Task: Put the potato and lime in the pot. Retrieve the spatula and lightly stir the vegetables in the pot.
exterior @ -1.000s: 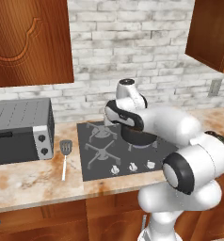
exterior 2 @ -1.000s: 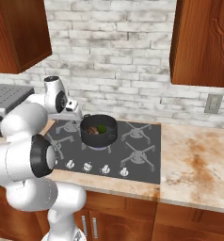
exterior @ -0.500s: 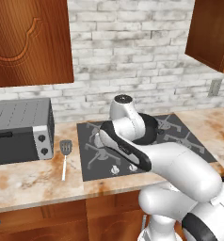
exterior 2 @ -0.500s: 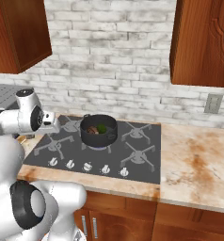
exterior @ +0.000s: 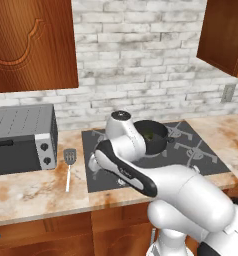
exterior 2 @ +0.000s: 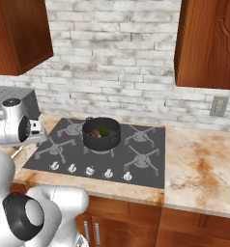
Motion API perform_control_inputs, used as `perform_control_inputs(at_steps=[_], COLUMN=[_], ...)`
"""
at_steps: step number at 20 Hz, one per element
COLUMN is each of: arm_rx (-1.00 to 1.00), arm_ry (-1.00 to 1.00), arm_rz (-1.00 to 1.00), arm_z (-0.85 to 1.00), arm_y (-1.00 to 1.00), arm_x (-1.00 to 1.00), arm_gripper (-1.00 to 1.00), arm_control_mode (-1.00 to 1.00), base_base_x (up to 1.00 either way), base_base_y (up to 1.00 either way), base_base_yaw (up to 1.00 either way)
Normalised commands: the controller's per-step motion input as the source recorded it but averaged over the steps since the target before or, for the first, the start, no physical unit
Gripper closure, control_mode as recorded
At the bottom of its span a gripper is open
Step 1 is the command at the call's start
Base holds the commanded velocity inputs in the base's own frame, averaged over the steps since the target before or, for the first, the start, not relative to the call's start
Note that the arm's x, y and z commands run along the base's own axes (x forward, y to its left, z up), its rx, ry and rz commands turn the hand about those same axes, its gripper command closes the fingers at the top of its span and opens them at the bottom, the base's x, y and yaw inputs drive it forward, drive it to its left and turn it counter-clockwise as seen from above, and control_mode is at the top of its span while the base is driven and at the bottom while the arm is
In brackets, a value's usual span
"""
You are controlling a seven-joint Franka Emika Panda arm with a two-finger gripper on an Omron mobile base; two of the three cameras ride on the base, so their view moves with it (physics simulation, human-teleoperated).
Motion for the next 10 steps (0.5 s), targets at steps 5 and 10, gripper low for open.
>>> perform_control_inputs(at_steps=[5,10], arm_rx=[0.00,-0.02], arm_ry=[0.24,0.13], arm_rz=[-0.06,-0.18], arm_z=[-0.02,-0.01], arm_y=[0.56,0.67], arm_x=[0.01,0.01], arm_gripper=[-1.00,-1.00], arm_control_mode=[-1.00,-1.00], base_base_x=[0.00,0.00], base_base_y=[0.00,0.00], base_base_yaw=[0.00,0.00])
